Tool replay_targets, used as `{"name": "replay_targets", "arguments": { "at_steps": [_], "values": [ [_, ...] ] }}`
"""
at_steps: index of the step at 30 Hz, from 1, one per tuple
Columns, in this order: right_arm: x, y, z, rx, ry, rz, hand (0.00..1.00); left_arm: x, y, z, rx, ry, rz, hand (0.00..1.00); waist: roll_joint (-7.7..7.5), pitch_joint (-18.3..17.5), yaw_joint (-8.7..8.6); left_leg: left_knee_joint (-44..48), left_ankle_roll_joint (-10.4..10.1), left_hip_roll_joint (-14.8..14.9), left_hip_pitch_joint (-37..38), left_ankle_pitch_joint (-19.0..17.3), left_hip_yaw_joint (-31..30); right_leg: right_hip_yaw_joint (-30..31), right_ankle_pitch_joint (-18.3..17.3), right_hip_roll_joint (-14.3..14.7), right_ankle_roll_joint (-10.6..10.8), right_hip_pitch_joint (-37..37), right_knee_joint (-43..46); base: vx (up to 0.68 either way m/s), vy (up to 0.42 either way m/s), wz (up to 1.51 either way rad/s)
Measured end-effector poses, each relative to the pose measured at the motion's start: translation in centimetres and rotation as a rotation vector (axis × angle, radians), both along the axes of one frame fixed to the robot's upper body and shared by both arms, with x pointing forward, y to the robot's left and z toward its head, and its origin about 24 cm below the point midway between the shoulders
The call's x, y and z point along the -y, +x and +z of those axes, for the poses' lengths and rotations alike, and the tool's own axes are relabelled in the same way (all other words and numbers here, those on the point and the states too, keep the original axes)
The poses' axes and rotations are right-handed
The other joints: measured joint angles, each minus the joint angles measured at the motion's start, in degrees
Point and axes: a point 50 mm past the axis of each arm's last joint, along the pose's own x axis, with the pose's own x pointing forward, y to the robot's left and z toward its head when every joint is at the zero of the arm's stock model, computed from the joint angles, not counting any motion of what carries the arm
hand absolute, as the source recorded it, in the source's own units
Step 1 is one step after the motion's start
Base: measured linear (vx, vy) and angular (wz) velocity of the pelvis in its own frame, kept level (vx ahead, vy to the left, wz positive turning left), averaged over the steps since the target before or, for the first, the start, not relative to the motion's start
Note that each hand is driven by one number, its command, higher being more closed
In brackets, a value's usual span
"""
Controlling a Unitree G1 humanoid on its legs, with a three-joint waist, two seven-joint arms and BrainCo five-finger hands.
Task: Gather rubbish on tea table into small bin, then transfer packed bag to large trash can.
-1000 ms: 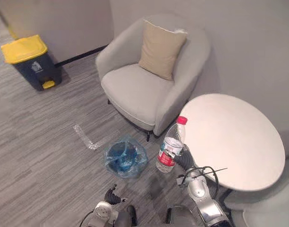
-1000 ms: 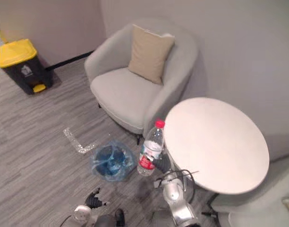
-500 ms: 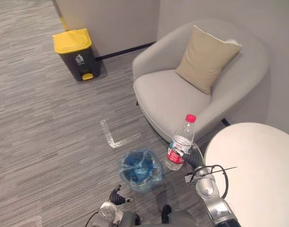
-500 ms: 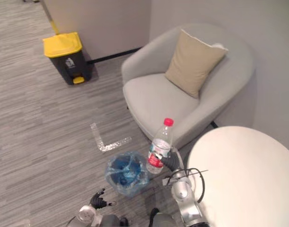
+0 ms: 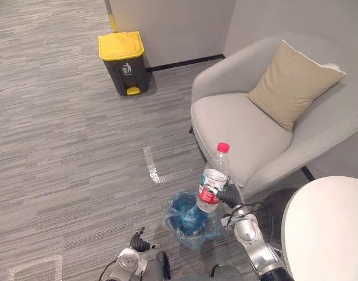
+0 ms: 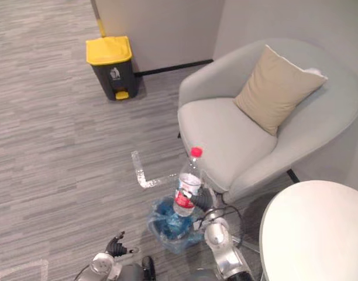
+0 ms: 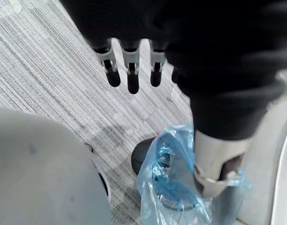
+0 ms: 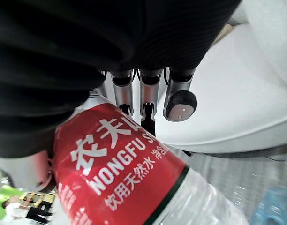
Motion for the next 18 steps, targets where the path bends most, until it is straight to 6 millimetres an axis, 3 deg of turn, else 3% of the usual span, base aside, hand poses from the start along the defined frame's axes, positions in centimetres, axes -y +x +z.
{"name": "replay_targets", "arguments": {
  "at_steps": [3,7,10,15,18],
  "values": [
    [-0.5,1.2,0.4,0.020,-0.057,0.041,1.00,0.0,1.0,0.4,0.035,0.005,0.002,0.00,1.02,2.8,-0.07,1.4,0.0,0.8,-1.9,0.1,0.3,0.7,0.0,0.2,0.0,-3.3,3.5,-0.07,-0.014,-0.13],
    [-0.8,5.2,4.3,0.165,-0.162,0.111,1.00,-1.6,4.7,2.4,0.158,0.036,0.058,0.00,1.51,10.0,0.46,8.6,0.0,2.8,-12.6,0.1,-0.2,0.8,-0.1,0.3,0.0,-14.0,10.2,-0.19,-0.028,-0.01],
    [0.1,7.5,6.5,0.231,-0.231,0.101,1.00,-2.5,6.7,3.7,0.234,0.028,0.126,0.00,1.58,13.6,0.97,11.2,0.4,3.0,-18.7,0.4,-0.7,0.7,-0.7,0.1,-0.3,-19.8,12.7,-0.19,0.010,0.08],
    [1.9,9.7,9.0,0.286,-0.322,0.048,1.00,-3.1,9.9,6.1,0.354,-0.018,0.239,0.00,1.98,14.6,1.99,16.6,1.3,4.1,-32.2,1.0,-2.6,-0.2,-1.4,0.1,-0.5,-31.1,16.1,-0.20,0.013,0.14],
    [1.5,10.5,10.9,0.343,-0.324,0.040,1.00,-3.0,13.0,9.0,0.492,-0.078,0.316,0.00,1.84,14.8,2.65,18.4,1.6,4.7,-39.7,2.1,-3.4,-1.2,-2.3,-0.1,-0.4,-37.4,17.1,-0.18,0.013,0.11]
  ]
}}
